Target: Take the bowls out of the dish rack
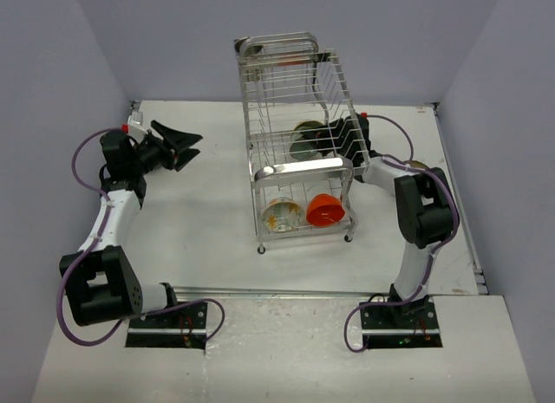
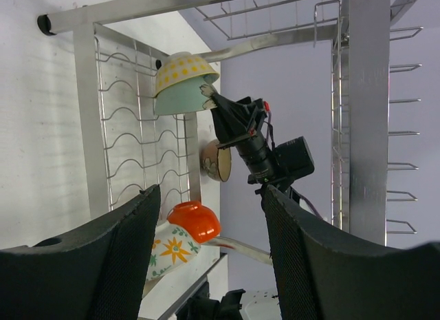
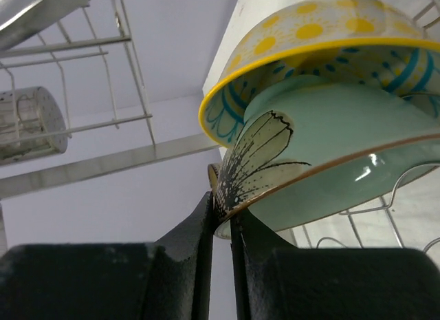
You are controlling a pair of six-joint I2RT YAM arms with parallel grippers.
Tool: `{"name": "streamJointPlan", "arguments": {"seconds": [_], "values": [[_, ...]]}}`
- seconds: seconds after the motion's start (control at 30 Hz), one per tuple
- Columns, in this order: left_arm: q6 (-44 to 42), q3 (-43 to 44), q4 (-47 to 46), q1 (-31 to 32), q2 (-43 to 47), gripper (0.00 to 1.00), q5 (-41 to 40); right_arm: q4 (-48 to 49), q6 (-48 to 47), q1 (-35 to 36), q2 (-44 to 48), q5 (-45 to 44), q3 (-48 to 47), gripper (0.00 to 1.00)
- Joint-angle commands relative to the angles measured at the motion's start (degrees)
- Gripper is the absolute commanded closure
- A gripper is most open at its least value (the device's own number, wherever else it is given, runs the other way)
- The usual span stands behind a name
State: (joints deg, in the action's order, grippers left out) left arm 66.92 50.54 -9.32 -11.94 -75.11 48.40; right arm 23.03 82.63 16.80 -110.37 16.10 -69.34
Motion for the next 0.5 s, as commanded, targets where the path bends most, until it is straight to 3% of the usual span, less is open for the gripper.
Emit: {"name": "streamJointPlan", "arguments": {"seconds": [0.0,0.47], "values": [[-0.6,-0.5,-1.4,-0.4,1.5,0.36,0.6,10.3,3.5,2.5,5.1,5.0,1.2,1.0],[-0.7,-0.9,-1.0,-0.5,2.1,0.36,0.9,9.6,3.5,2.7,17.5,3.6,5.7,1.0]]}}
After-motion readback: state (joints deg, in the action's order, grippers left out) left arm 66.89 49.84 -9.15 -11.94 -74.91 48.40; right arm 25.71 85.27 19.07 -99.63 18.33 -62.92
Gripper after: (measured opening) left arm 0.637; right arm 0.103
